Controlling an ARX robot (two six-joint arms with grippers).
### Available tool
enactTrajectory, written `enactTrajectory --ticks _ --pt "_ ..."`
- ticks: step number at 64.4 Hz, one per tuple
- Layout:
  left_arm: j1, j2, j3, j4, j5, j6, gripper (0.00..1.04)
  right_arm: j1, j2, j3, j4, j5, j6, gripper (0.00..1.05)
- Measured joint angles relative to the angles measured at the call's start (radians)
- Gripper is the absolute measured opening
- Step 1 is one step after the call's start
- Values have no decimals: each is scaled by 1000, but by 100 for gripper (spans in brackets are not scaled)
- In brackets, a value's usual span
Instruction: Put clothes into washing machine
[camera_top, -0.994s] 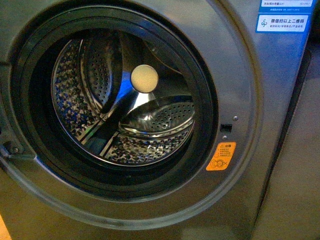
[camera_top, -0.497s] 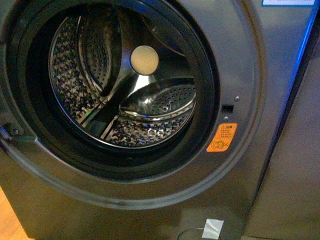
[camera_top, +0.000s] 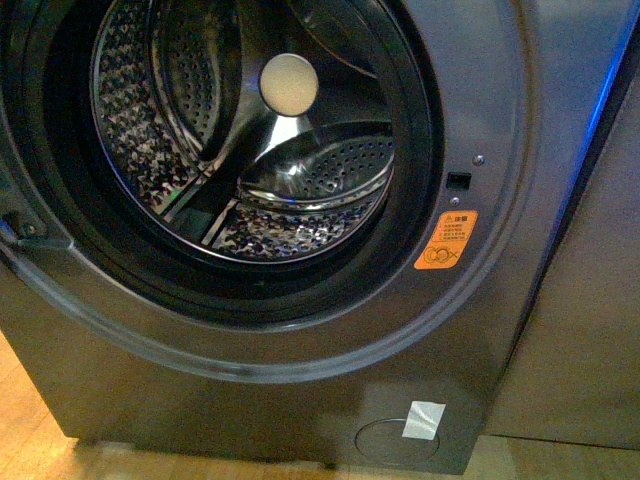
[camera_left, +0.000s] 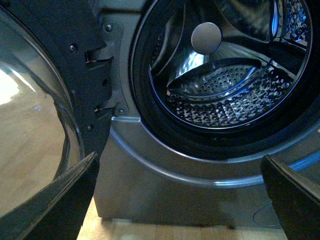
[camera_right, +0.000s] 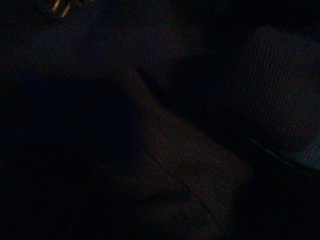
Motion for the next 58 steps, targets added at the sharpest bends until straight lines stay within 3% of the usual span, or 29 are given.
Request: enactTrajectory --ticks 54,58 --pt "0 0 0 0 0 0 98 -32 240 192 73 -16 76 97" --pt "0 0 0 0 0 0 98 -35 243 188 93 -13 85 88"
